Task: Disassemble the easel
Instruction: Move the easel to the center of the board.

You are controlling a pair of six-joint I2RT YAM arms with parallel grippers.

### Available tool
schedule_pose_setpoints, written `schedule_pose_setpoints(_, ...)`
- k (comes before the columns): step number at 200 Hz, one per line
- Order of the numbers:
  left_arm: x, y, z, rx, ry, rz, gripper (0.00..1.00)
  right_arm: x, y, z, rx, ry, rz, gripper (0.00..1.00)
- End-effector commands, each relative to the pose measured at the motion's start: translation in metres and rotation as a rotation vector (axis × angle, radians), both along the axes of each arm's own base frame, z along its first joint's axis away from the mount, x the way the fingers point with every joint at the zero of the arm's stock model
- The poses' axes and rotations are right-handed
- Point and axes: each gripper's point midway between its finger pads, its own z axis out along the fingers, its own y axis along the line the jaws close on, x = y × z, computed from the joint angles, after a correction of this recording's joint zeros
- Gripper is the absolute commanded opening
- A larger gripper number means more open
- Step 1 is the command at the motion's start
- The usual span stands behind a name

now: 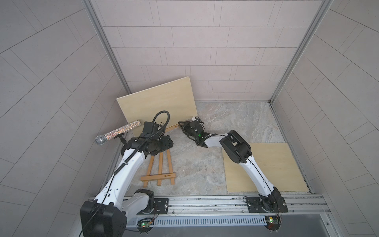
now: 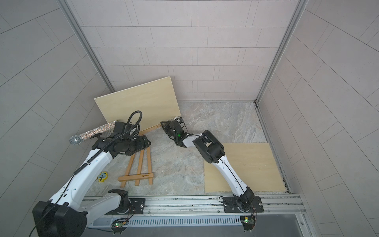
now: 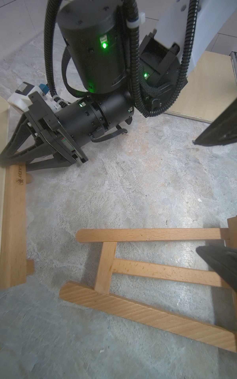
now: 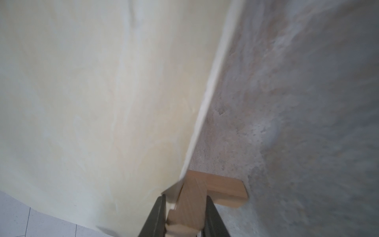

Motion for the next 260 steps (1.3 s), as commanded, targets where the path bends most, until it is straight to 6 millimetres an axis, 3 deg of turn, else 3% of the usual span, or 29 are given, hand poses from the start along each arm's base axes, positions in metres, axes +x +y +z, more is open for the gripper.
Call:
schedule_pose_setpoints(1,0.002,0.001,0.001,0.0,0.0,0.002,0.8,0.011,-0.034,-0.016,-0.081,-0.002,-0.083,0.18)
schedule_pose_setpoints(32,0.007,-0.001,0.001,-0.008,-0.004,-0.003,0.8,0.018,-0.068,-0.013,-0.086,-0.001,-0.13,0.18)
schedule_pose_setpoints(75,0.015,-0.005,0.003,-0.019,-0.014,-0.017,0.8,0.013,-0.12,-0.019,-0.116,0.026,-0.145,0.17)
schedule_pose_setpoints(166,0.04,-0.007,0.015,0.01,-0.094,-0.055,0.82,-0.028,-0.249,-0.05,-0.222,0.144,-0.17,0.19)
schedule_pose_setpoints(206,0.066,0.0,0.034,0.074,-0.162,-0.106,0.84,-0.029,-0.266,-0.042,-0.223,0.14,-0.137,0.28)
schedule_pose_setpoints(260,0.119,0.016,0.069,0.121,-0.324,-0.161,0.87,-0.032,-0.268,-0.013,-0.208,0.103,-0.065,0.57)
